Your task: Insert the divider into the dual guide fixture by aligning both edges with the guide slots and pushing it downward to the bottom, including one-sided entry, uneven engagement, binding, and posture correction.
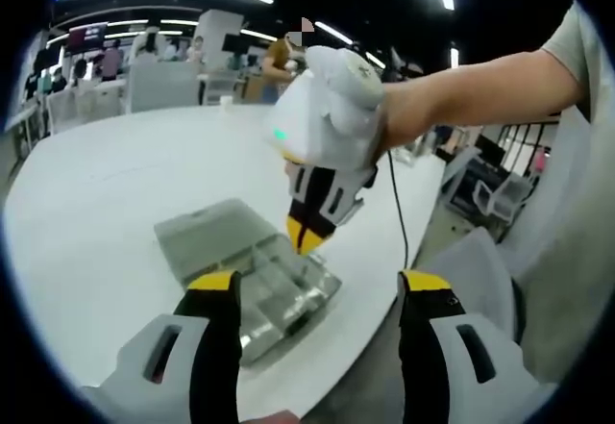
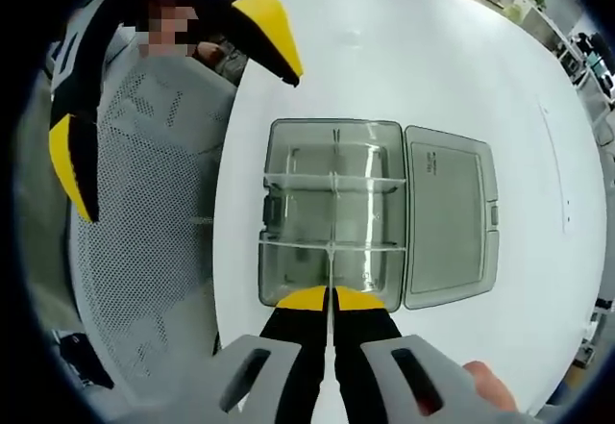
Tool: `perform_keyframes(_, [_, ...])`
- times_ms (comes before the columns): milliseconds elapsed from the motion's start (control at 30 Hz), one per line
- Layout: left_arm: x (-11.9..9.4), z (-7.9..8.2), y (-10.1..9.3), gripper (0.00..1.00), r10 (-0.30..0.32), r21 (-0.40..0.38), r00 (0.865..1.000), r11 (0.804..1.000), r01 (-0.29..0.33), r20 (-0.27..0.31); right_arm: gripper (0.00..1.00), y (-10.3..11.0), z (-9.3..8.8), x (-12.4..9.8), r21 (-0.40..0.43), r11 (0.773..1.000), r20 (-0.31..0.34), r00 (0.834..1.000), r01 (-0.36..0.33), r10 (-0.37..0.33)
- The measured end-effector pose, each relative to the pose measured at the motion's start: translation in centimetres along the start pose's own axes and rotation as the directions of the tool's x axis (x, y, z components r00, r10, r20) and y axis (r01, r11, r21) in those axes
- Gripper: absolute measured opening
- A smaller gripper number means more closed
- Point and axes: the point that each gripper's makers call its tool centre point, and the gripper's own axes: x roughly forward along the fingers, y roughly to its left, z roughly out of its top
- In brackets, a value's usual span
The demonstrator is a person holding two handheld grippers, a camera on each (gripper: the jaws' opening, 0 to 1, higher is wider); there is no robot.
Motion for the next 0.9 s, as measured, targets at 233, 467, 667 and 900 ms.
perform_keyframes(233, [-0.04,-0.04,0.01,0.64,0.002,-0.002,1.000,1.000,-0.002,-0.001,0.00,0.00,-0.03,0.34,-0.001,1.000,-0.005,1.000,0.003,-0.003])
perform_keyframes(467, [-0.12,0.03,0.11,0.64,0.004,-0.002,1.000,1.000,-0.004,0.002,0.00,0.03,-0.03,0.37,0.021,1.000,-0.007,1.000,-0.001,0.001])
perform_keyframes(667, [-0.12,0.15,0.19,0.64,0.005,-0.002,1.000,1.000,-0.005,0.005,0.00,0.17,0.08,0.09,0.036,0.999,-0.008,1.000,-0.005,0.005])
perform_keyframes(900, [-0.12,0.21,0.09,0.64,0.004,-0.002,1.000,1.000,-0.004,0.006,0.00,0.16,0.06,0.31,0.011,1.000,-0.007,1.000,0.002,-0.002])
